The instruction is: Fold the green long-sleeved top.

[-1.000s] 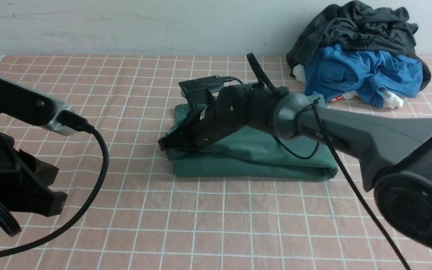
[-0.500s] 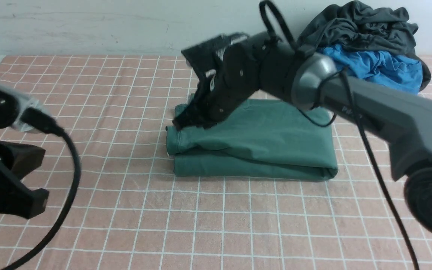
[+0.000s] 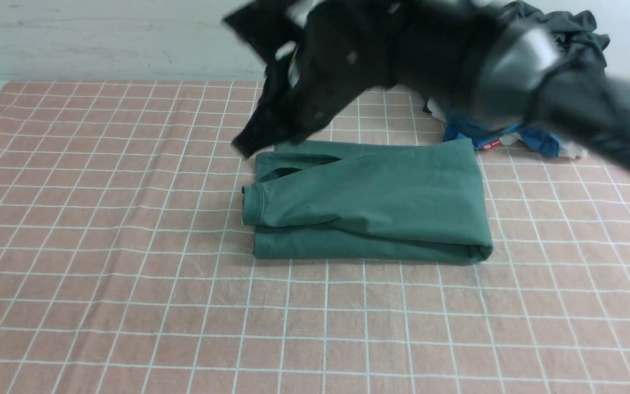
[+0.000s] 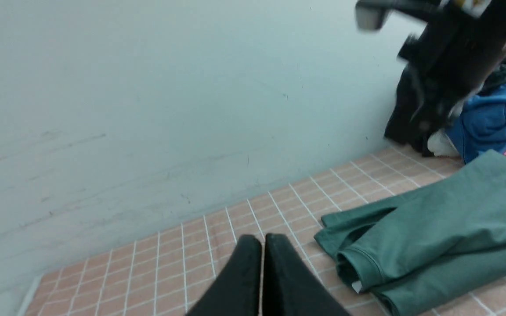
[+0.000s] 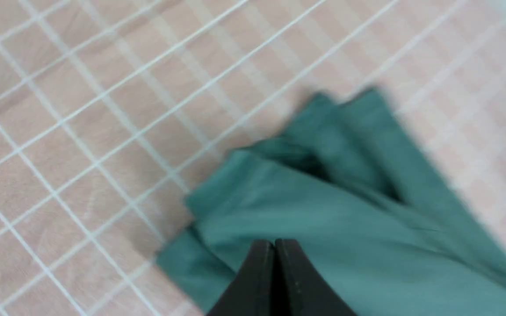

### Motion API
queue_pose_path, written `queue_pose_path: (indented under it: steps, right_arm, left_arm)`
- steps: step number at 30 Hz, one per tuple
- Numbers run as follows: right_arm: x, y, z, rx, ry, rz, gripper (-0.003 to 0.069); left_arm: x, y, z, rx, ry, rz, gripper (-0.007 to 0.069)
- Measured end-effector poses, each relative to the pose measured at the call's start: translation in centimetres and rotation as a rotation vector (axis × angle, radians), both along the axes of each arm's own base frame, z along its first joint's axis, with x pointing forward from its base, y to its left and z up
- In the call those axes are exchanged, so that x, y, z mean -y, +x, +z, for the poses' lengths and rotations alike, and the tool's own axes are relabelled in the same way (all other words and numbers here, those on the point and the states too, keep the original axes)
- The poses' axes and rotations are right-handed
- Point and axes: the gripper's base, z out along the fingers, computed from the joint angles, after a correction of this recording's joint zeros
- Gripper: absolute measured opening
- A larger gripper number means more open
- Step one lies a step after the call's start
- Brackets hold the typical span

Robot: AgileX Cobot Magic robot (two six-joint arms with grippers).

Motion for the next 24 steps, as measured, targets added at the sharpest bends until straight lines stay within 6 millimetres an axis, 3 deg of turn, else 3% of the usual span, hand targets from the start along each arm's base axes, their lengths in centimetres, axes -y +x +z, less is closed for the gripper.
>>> queue_pose_path:
  steps: [1,4,7,12,15,19,24]
  right_arm:
    - [1.3,-1.2,2.3,0.029,0.009,-0.009,-0.0013]
    - [5.1,-5.0,6.0,0.038,0.018,-0.046,-0.0013]
    - [8.6,-8.8,6.9,0.016,0.049,-0.081,-0.0013]
    - [13.0,-13.8,2.5,0.0,0.142,-0.105,-0.0013]
    - [15.2,-16.7,-1.9,0.044,0.228,-0.059,-0.0014]
    - [17.2,-19.7,-8.1,0.084,0.329,0.011,-0.0014]
    - [18.6,-22.3,-13.0,0.151,0.446,0.097,-0.0014]
  left_arm:
    - [0.0,-0.1,-0.4,0.007,-0.002,0.0,-0.0003]
    - [-0.1,-0.4,-1.6,0.036,-0.009,0.003,-0.0003]
    - [-0.1,-0.3,-2.3,0.037,-0.01,0.004,-0.0003]
    - [-0.1,-0.2,-2.8,0.009,-0.003,0.003,-0.0003]
    - [0.0,-0.2,-3.1,-0.017,0.004,0.001,-0.0003]
    - [0.0,-0.2,-3.3,-0.037,0.009,-0.001,-0.0003]
    - [0.0,-0.2,-3.4,-0.048,0.011,-0.001,-0.0003]
